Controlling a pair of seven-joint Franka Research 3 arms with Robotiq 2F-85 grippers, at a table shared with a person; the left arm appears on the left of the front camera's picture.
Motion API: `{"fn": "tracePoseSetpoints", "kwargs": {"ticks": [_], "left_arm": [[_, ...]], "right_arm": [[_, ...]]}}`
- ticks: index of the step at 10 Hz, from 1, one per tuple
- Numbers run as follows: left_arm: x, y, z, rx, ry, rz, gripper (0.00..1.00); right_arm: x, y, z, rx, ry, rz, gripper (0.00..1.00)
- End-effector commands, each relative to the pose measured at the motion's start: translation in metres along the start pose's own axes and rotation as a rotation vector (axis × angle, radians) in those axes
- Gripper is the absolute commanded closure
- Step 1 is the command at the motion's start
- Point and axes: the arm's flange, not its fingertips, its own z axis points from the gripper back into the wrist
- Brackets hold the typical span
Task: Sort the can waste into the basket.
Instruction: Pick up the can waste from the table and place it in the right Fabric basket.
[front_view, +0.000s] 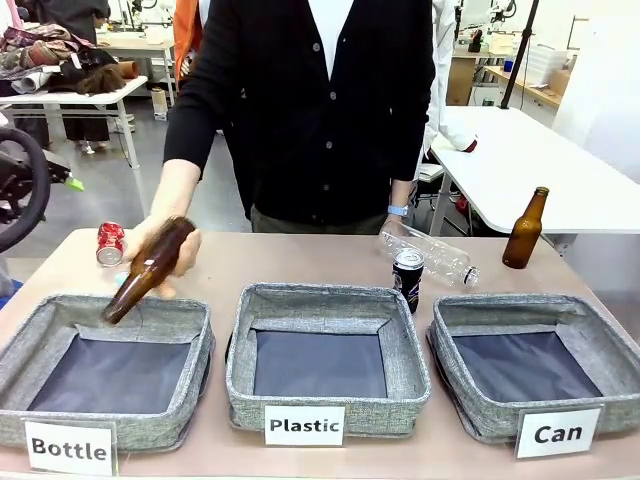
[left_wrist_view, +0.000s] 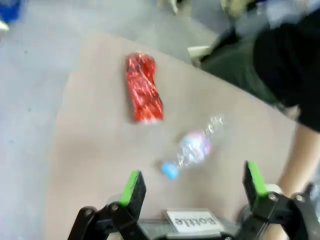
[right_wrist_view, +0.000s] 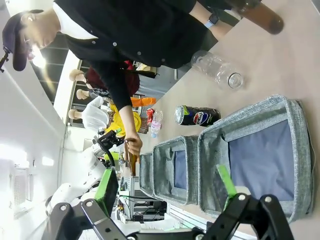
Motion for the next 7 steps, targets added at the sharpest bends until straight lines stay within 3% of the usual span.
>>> {"fn": "tracePoseSetpoints", "kwargs": {"ticks": [1,3,5,7], "left_arm": [[0.012,0.033,0.072,-0.202,0.207,-0.093,0.00],[-0.011,0.088,0.150,-0.372,0.270,-0.153,0.00],[-0.030,0.131,0.168,-0.466,0.302,-0.206,0.00],[-0.030,0.157,0.173,-0.537,0.265,-0.200,0.00]], "right_arm": [[0.001,-0.001,-0.001,0.026,-0.016,0.025,0.00],[0.001,-0.001,-0.001,0.026,-0.016,0.025,0.00],[0.001,-0.001,-0.001,0.026,-0.016,0.025,0.00],[0.001,-0.001,-0.001,0.026,-0.016,0.025,0.00]]}}
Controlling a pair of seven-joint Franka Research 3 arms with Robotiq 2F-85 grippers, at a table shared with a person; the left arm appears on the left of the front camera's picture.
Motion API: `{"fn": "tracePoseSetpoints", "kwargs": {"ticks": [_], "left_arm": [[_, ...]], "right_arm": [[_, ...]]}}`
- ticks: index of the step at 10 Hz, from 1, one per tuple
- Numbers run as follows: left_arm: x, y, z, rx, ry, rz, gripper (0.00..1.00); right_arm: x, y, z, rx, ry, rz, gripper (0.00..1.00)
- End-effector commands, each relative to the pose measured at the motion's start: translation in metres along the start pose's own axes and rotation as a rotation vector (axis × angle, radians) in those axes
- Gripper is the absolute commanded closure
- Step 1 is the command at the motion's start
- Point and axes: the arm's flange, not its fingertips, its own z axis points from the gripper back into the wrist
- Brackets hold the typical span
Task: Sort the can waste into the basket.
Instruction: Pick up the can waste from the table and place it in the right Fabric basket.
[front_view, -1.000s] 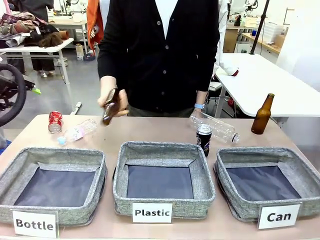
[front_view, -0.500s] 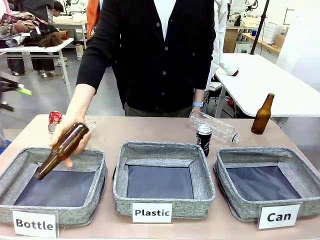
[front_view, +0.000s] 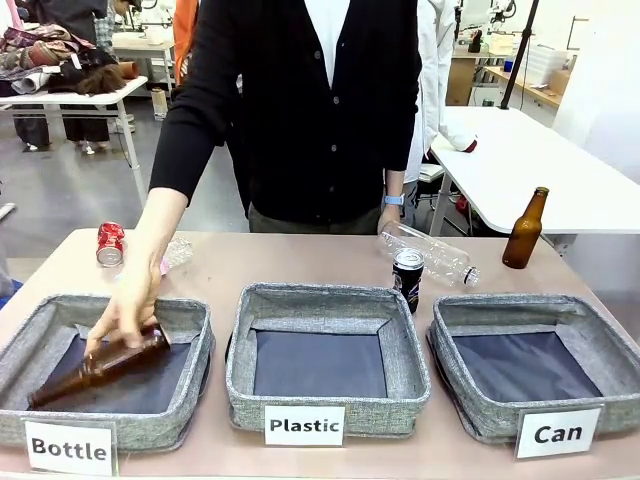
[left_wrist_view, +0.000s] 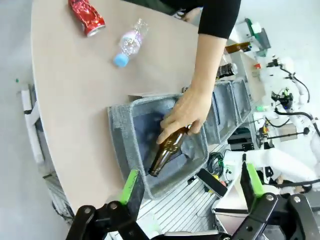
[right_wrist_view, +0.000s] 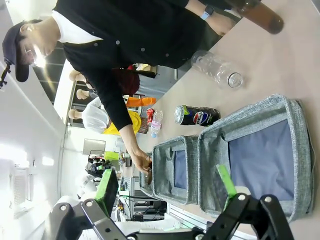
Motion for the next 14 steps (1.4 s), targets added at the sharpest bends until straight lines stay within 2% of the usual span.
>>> {"fn": "tracePoseSetpoints", "kwargs": {"ticks": [1,3,4,5,7,9,10,12,14], "left_arm": [[0.020,0.014,-0.003,-0.023,-0.013,-0.007,0.00],[0.017,0.013,-0.009,-0.016,-0.052,0.023,0.00],[0.028,0.009,-0.022,0.017,-0.064,0.065,0.00],[0.048,0.001,-0.035,0.069,-0.044,0.096,0.00],[0.101,-0.019,-0.078,0.216,0.070,0.136,0.00],[0.144,-0.025,-0.128,0.363,0.085,0.188,0.00],[0.172,-0.019,-0.155,0.426,0.097,0.180,0.00],[0.214,-0.007,-0.208,0.580,0.060,0.259,0.00],[0.255,0.016,-0.257,0.687,0.129,0.295,0.00]], "right_arm": [[0.001,-0.001,-0.001,0.026,-0.016,0.026,0.00],[0.001,-0.001,-0.001,0.026,-0.016,0.026,0.00],[0.001,-0.001,-0.001,0.026,-0.016,0.026,0.00],[0.001,-0.001,-0.001,0.026,-0.016,0.026,0.00],[0.001,-0.001,-0.001,0.026,-0.016,0.026,0.00],[0.001,-0.001,-0.001,0.026,-0.016,0.026,0.00],[0.001,-0.001,-0.001,0.026,-0.016,0.026,0.00],[0.001,-0.001,-0.001,0.026,-0.016,0.026,0.00],[0.001,-0.001,-0.001,0.026,-0.016,0.026,0.00]]}}
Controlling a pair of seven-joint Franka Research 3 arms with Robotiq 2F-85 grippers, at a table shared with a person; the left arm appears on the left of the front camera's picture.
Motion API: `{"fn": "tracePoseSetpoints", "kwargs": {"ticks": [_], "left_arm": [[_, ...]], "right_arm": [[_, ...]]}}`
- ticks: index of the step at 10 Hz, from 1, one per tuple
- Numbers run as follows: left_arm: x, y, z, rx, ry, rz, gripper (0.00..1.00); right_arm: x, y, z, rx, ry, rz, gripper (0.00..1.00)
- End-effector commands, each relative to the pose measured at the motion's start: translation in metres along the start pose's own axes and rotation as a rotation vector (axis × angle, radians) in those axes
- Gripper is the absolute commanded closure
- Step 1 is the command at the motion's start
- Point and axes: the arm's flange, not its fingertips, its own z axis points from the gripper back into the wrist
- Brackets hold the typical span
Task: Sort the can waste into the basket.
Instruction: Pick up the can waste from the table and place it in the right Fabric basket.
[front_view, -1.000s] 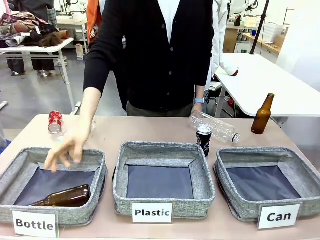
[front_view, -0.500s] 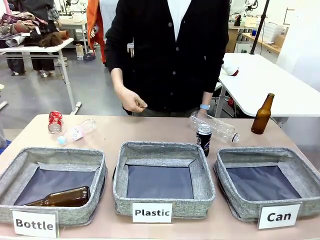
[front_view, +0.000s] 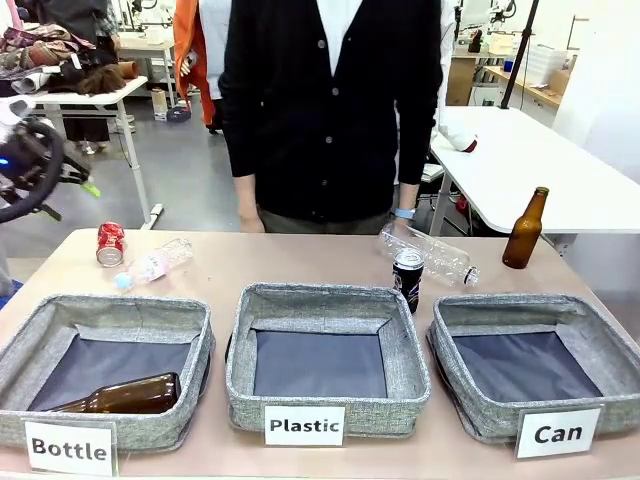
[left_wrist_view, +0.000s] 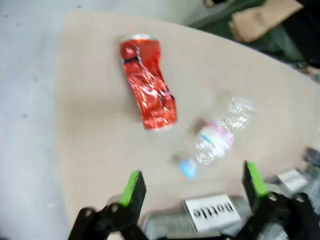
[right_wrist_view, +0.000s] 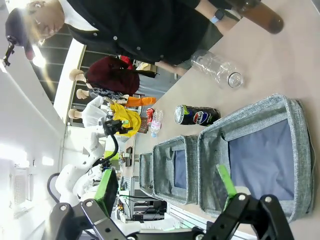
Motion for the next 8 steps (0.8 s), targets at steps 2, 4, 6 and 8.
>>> {"fn": "tracePoseSetpoints", "kwargs": {"ticks": [2,4,6,8], "left_arm": [[0.055,-0.013,-0.042,0.161,0.069,0.084,0.00],[0.069,-0.015,-0.072,0.254,0.032,0.121,0.00],[0.074,-0.016,-0.095,0.285,0.060,0.105,0.00],[0.072,-0.013,-0.109,0.322,0.051,0.116,0.00]], "right_arm": [[0.001,-0.001,-0.001,0.026,-0.018,0.026,0.00],[0.001,-0.001,-0.001,0.026,-0.018,0.026,0.00],[0.001,-0.001,-0.001,0.026,-0.018,0.026,0.00],[0.001,-0.001,-0.001,0.026,-0.018,0.026,0.00]]}}
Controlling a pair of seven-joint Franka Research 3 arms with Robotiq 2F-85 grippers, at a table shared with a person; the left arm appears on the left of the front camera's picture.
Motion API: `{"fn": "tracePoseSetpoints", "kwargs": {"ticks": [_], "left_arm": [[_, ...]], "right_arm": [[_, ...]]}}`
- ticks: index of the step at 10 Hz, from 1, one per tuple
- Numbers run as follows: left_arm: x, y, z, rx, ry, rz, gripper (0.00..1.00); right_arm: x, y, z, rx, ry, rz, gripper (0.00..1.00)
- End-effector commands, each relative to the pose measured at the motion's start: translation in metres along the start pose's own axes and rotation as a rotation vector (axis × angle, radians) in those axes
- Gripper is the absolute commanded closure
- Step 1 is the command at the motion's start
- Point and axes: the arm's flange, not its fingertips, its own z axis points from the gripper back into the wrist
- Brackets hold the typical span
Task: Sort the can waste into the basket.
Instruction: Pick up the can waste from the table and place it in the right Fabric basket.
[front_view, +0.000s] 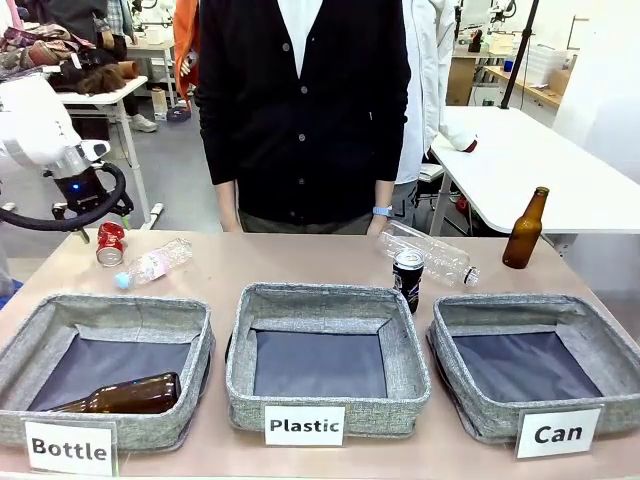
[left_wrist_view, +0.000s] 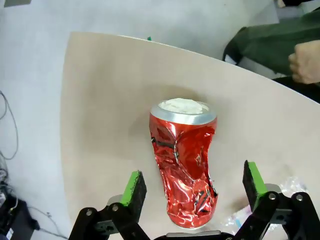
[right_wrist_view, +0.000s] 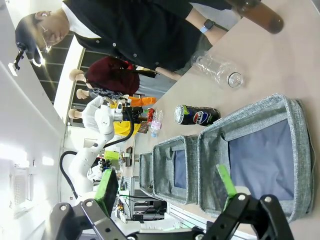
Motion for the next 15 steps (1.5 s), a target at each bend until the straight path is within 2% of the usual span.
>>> {"fn": "tracePoseSetpoints", "kwargs": {"ticks": [1,9,10,11,12,13,14,15], "left_arm": [[0.003,-0.005,-0.004,0.047,-0.014,0.023,0.00],[-0.001,-0.008,-0.033,0.087,-0.004,0.034,0.00],[0.000,-0.008,-0.032,0.096,-0.010,0.031,0.59],[-0.001,-0.008,-0.032,0.097,-0.012,0.025,0.59],[-0.001,-0.006,-0.030,0.093,-0.020,0.022,1.00],[-0.003,-0.003,-0.024,0.077,-0.023,0.020,0.61],[-0.004,0.003,-0.017,0.069,-0.024,0.013,1.00],[-0.006,0.014,0.001,0.054,-0.017,-0.030,1.00]], "right_arm": [[0.002,-0.001,-0.001,0.026,-0.018,0.026,0.00],[0.002,-0.001,-0.001,0.026,-0.018,0.026,0.00],[0.002,-0.001,-0.001,0.026,-0.018,0.026,0.00],[0.002,-0.001,-0.001,0.026,-0.018,0.026,0.00],[0.002,-0.001,-0.001,0.026,-0.018,0.026,0.00],[0.002,-0.001,-0.001,0.026,-0.018,0.026,0.00],[0.002,-0.001,-0.001,0.026,-0.018,0.026,0.00],[0.002,-0.001,-0.001,0.026,-0.018,0.026,0.00]]}}
